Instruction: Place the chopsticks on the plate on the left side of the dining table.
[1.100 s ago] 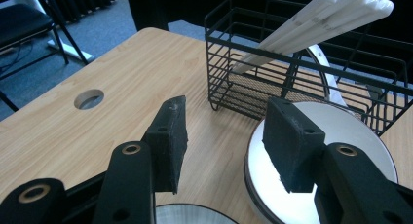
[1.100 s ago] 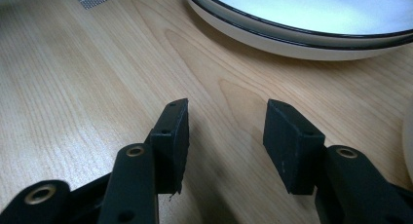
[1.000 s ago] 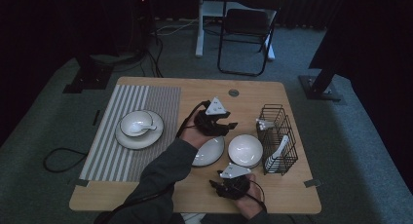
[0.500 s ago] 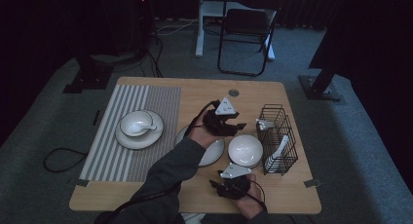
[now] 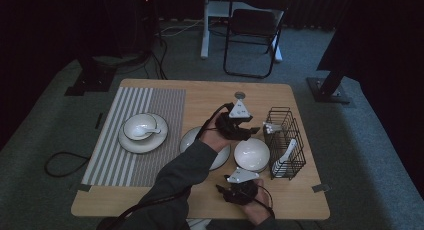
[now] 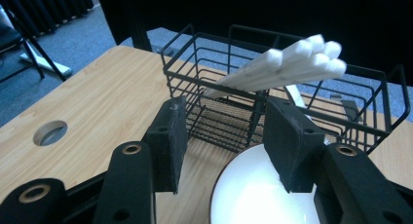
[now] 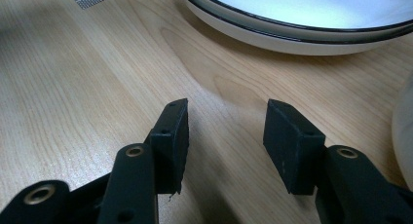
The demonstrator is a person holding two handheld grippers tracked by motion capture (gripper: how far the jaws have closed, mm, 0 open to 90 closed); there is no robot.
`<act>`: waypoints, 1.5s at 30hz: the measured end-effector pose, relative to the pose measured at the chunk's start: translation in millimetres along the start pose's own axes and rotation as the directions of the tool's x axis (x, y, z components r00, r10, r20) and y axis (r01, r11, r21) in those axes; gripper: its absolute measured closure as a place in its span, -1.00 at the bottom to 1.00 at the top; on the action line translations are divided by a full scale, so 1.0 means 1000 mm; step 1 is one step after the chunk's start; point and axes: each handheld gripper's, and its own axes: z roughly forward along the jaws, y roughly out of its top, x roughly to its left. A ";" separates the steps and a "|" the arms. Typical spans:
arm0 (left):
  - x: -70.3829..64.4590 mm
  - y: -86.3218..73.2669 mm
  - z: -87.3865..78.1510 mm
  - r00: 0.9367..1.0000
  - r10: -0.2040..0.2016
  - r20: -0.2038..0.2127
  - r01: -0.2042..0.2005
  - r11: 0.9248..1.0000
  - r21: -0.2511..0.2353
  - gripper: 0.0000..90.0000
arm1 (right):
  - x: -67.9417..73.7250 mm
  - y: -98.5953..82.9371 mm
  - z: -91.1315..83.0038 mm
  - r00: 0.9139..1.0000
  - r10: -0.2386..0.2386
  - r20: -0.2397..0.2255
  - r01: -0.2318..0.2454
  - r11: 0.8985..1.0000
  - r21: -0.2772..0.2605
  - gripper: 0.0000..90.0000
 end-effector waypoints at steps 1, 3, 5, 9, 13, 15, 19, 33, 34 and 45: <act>-0.001 0.001 0.001 1.000 -0.001 0.002 0.001 1.000 -0.003 0.17 | 0.000 0.000 0.000 1.000 0.001 0.000 -0.001 1.000 0.000 0.14; -0.001 0.002 0.002 1.000 0.000 0.004 0.000 1.000 -0.003 0.17 | 0.000 0.000 0.000 1.000 0.001 0.000 -0.001 1.000 0.000 0.14; -0.001 0.003 0.003 1.000 0.005 0.005 -0.005 1.000 0.001 0.17 | 0.000 0.000 0.000 1.000 0.001 0.001 -0.001 1.000 -0.001 0.14; -0.002 0.006 0.007 1.000 0.007 0.008 -0.007 1.000 0.001 0.17 | -0.001 0.000 0.000 1.000 0.001 0.003 -0.001 1.000 -0.001 0.14; -0.003 0.009 0.011 1.000 0.011 0.014 -0.011 1.000 0.001 0.18 | -0.001 0.000 0.000 1.000 0.004 0.003 -0.004 1.000 -0.001 0.14; -0.004 0.011 0.013 1.000 0.009 0.017 -0.009 1.000 0.000 0.18 | -0.002 0.000 0.000 1.000 0.007 0.004 -0.007 1.000 0.000 0.14; -0.003 0.013 0.017 1.000 0.020 0.006 -0.020 1.000 0.007 0.27 | -0.002 0.000 0.000 1.000 0.006 0.003 -0.006 1.000 0.000 0.14; 0.006 0.016 0.026 1.000 -0.025 -0.003 0.025 1.000 -0.001 0.64 | -0.003 0.000 0.000 1.000 0.003 0.001 -0.003 1.000 0.001 0.13; 0.007 0.016 0.028 1.000 -0.031 0.002 0.031 1.000 0.000 0.66 | -0.003 0.000 0.000 1.000 0.002 0.001 -0.002 1.000 0.002 0.12; 0.013 0.016 0.040 0.992 -0.120 0.034 0.121 0.993 -0.016 0.66 | -0.003 0.000 0.000 1.000 0.000 -0.001 0.000 1.000 0.001 0.12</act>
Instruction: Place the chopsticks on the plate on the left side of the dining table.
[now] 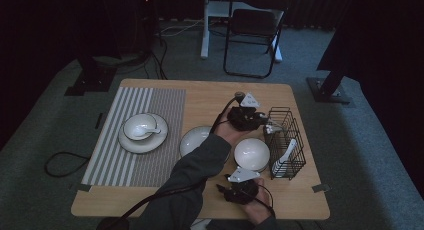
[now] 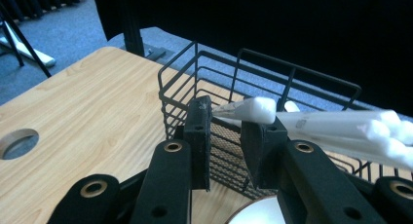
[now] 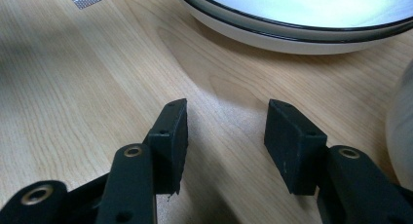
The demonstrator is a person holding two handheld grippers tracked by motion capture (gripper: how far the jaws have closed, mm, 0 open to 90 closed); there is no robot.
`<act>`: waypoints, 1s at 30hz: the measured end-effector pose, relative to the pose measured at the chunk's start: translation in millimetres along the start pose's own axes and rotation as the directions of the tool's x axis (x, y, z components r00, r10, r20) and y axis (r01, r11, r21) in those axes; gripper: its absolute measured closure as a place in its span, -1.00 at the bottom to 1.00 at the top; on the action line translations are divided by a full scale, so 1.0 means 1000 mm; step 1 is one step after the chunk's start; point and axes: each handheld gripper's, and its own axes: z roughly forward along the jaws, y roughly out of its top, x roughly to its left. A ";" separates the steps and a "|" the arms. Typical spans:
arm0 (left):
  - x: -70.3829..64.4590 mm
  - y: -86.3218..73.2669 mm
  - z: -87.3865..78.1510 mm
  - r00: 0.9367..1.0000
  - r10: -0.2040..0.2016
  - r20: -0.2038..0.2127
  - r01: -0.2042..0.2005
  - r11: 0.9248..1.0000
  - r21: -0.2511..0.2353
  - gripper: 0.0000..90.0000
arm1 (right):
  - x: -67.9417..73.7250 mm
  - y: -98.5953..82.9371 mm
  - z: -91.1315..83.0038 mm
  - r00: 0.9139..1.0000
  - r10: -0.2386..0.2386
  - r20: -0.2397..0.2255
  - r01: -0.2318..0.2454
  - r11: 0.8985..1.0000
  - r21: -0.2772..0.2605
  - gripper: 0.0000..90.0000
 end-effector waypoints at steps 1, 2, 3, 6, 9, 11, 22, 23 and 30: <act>0.000 0.000 0.000 1.000 0.000 0.000 0.000 1.000 0.000 0.66 | 0.000 0.000 0.000 1.000 0.000 -0.001 0.000 1.000 0.000 0.12; 0.000 0.000 0.002 1.000 -0.003 0.001 0.003 1.000 0.001 0.66 | 0.000 0.000 0.000 1.000 0.000 -0.001 0.000 1.000 0.000 0.12; 0.000 0.000 0.003 1.000 -0.003 0.001 0.003 1.000 0.002 0.66 | 0.000 0.000 0.000 1.000 0.000 -0.001 0.000 1.000 0.000 0.12; 0.001 -0.001 0.005 1.000 -0.012 -0.002 0.012 1.000 0.005 0.66 | 0.000 0.000 0.000 1.000 0.000 -0.002 0.000 1.000 0.000 0.12; 0.001 0.000 0.008 1.000 -0.013 -0.002 0.013 1.000 0.010 0.66 | 0.000 0.000 0.000 1.000 0.003 -0.004 -0.003 1.000 -0.001 0.12; 0.000 0.001 0.010 1.000 -0.015 -0.004 0.015 1.000 0.014 0.66 | 0.000 0.000 0.000 1.000 0.002 -0.003 -0.002 1.000 0.000 0.12; 0.000 0.002 0.022 0.999 -0.032 -0.005 0.032 0.999 0.042 0.76 | 0.000 0.000 0.000 1.000 0.002 -0.002 -0.002 1.000 0.001 0.12; 0.000 0.002 0.022 0.999 -0.033 -0.006 0.033 0.998 0.045 0.76 | 0.000 0.000 0.000 1.000 0.000 -0.002 0.000 1.000 0.001 0.12; 0.000 0.004 0.024 0.999 -0.035 -0.020 0.036 0.998 0.052 0.80 | 0.000 0.000 0.000 1.000 0.001 -0.001 -0.001 1.000 0.001 0.12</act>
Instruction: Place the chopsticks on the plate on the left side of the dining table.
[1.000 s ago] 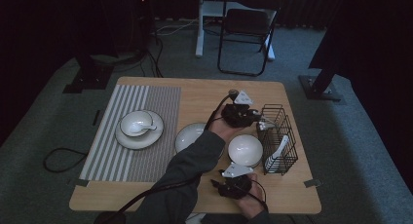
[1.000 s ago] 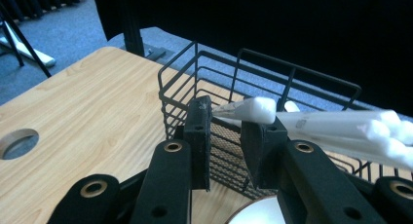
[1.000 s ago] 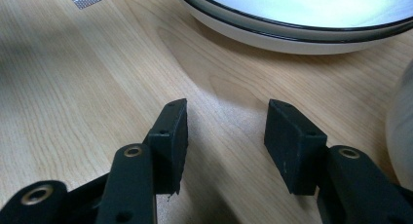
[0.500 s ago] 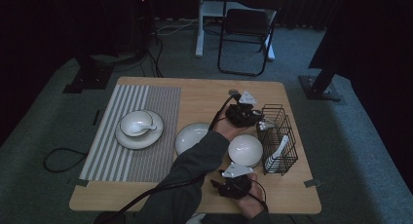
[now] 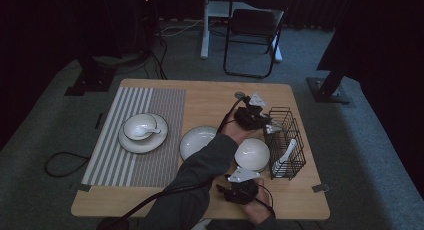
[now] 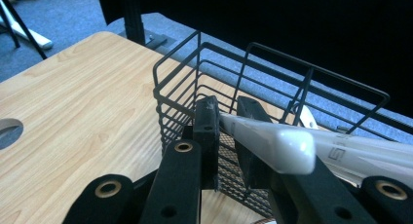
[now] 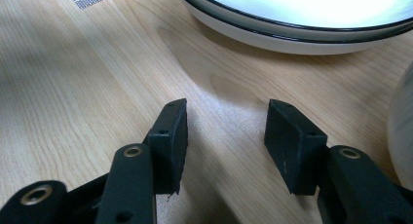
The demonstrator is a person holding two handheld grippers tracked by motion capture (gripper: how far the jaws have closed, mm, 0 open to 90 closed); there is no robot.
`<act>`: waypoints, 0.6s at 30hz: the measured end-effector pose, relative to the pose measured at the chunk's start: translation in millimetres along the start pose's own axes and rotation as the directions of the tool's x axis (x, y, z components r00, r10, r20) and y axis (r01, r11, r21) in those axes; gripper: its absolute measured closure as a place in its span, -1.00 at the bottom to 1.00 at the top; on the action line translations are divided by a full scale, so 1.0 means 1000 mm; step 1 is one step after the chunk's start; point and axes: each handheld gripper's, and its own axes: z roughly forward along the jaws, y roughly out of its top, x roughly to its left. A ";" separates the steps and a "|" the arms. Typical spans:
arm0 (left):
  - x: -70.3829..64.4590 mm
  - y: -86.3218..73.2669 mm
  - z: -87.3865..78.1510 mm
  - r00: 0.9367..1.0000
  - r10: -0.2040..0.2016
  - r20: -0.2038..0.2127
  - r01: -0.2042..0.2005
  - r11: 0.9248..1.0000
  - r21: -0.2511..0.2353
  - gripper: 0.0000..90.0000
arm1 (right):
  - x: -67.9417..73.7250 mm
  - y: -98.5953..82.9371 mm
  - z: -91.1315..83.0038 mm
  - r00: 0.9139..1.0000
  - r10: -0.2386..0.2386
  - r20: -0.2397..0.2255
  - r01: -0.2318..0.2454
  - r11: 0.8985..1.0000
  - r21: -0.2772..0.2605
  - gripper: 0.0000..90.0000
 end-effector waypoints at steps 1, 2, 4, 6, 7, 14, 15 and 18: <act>0.000 0.000 0.000 1.000 -0.003 -0.003 0.003 1.000 -0.001 0.80 | 0.000 0.000 0.000 1.000 -0.001 0.000 0.001 1.000 0.000 0.12; 0.000 0.000 0.000 1.000 -0.004 -0.006 0.004 1.000 -0.002 0.81 | 0.000 0.000 0.000 1.000 -0.002 0.000 0.002 1.000 0.000 0.12; 0.000 -0.001 0.000 1.000 -0.003 -0.018 0.003 1.000 -0.007 0.83 | 0.000 0.000 0.000 1.000 -0.003 0.001 0.003 1.000 0.000 0.12; -0.001 -0.001 0.000 1.000 -0.001 -0.031 0.001 1.000 -0.009 0.84 | 0.000 0.000 0.000 1.000 -0.002 0.000 0.002 1.000 0.000 0.12; -0.001 -0.001 0.000 0.999 0.004 -0.038 -0.004 1.000 -0.010 0.85 | 0.000 0.000 0.000 1.000 -0.002 -0.001 0.002 1.000 0.000 0.12; -0.002 -0.001 -0.002 0.999 0.012 -0.049 -0.013 1.000 -0.021 0.88 | 0.000 0.000 0.000 1.000 -0.006 0.001 0.006 1.000 0.001 0.12; -0.002 -0.001 -0.002 0.999 0.016 -0.052 -0.017 1.000 -0.020 0.88 | 0.000 0.000 0.000 1.000 -0.006 0.001 0.006 1.000 0.001 0.12; -0.003 -0.002 -0.002 0.998 0.018 -0.052 -0.019 1.000 -0.024 0.89 | 0.000 0.000 0.000 1.000 -0.007 0.001 0.007 1.000 0.000 0.12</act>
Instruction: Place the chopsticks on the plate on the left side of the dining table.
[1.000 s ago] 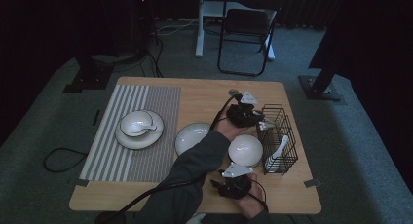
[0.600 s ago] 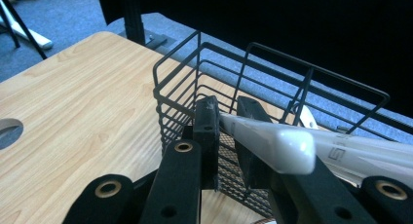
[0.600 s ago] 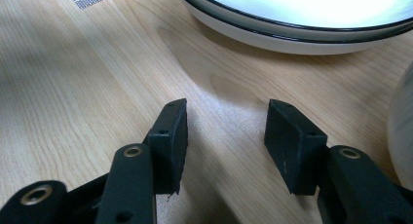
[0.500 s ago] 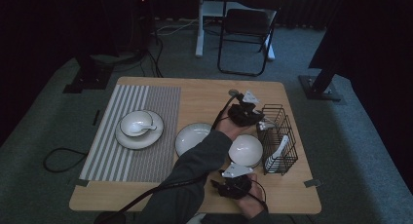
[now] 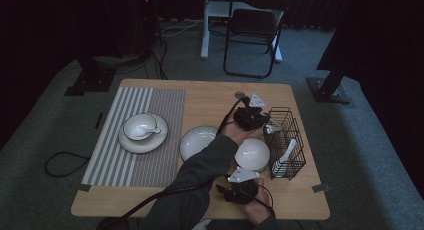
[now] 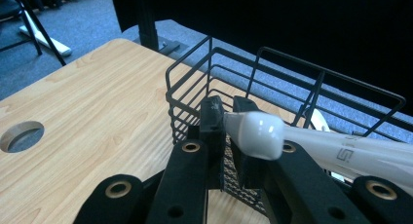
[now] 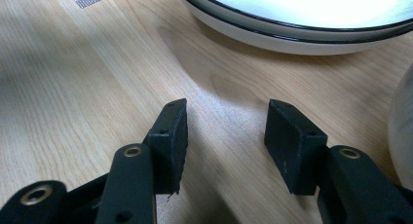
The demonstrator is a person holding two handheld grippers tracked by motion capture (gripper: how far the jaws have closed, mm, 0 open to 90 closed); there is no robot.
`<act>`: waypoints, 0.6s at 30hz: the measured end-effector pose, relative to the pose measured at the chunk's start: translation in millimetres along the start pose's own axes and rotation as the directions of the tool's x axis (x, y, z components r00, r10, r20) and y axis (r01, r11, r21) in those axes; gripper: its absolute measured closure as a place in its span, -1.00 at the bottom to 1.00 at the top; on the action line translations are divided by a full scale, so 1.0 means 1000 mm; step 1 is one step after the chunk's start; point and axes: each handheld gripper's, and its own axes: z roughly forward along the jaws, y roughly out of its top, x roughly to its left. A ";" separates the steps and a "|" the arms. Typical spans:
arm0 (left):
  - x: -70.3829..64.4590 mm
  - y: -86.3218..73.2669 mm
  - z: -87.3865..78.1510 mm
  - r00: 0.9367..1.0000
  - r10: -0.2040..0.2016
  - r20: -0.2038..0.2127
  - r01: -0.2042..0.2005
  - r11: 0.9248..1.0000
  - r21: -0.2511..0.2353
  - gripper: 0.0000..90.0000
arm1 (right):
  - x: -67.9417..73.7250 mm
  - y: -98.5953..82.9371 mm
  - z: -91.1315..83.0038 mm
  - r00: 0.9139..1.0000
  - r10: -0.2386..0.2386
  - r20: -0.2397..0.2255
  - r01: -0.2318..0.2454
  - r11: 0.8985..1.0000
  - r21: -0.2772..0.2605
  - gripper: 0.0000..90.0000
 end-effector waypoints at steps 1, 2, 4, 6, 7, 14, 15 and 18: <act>0.000 0.000 0.000 1.000 0.002 -0.001 -0.002 1.000 0.000 0.88 | 0.000 0.000 0.000 1.000 0.000 0.000 0.000 1.000 0.000 0.12; 0.000 0.000 -0.001 1.000 0.003 -0.001 -0.003 1.000 0.000 0.88 | 0.000 0.000 0.000 1.000 0.000 0.000 0.000 1.000 0.000 0.12; -0.001 0.000 -0.002 1.000 0.007 -0.002 -0.007 1.000 0.001 0.88 | 0.000 0.000 0.000 1.000 -0.001 0.000 0.001 1.000 0.000 0.12; -0.001 0.001 -0.003 1.000 0.009 -0.001 -0.009 1.000 -0.004 0.88 | 0.000 0.000 0.000 1.000 -0.002 0.000 0.002 1.000 0.000 0.12; -0.001 0.001 -0.003 1.000 0.010 -0.001 -0.010 1.000 -0.005 0.88 | 0.000 0.000 0.000 1.000 -0.001 -0.002 0.001 1.000 0.001 0.12; -0.003 0.003 -0.009 1.000 0.022 -0.006 -0.022 1.000 -0.007 0.88 | 0.000 0.000 0.000 1.000 -0.004 -0.003 0.004 1.000 -0.002 0.11; -0.003 0.004 -0.011 1.000 0.027 -0.005 -0.027 1.000 -0.009 0.89 | 0.001 0.000 0.000 1.000 -0.005 -0.003 0.005 1.000 -0.002 0.11; -0.004 0.005 -0.013 1.000 0.031 -0.003 -0.031 0.999 -0.012 0.89 | 0.001 0.000 0.001 1.000 -0.004 -0.003 0.004 1.000 -0.002 0.11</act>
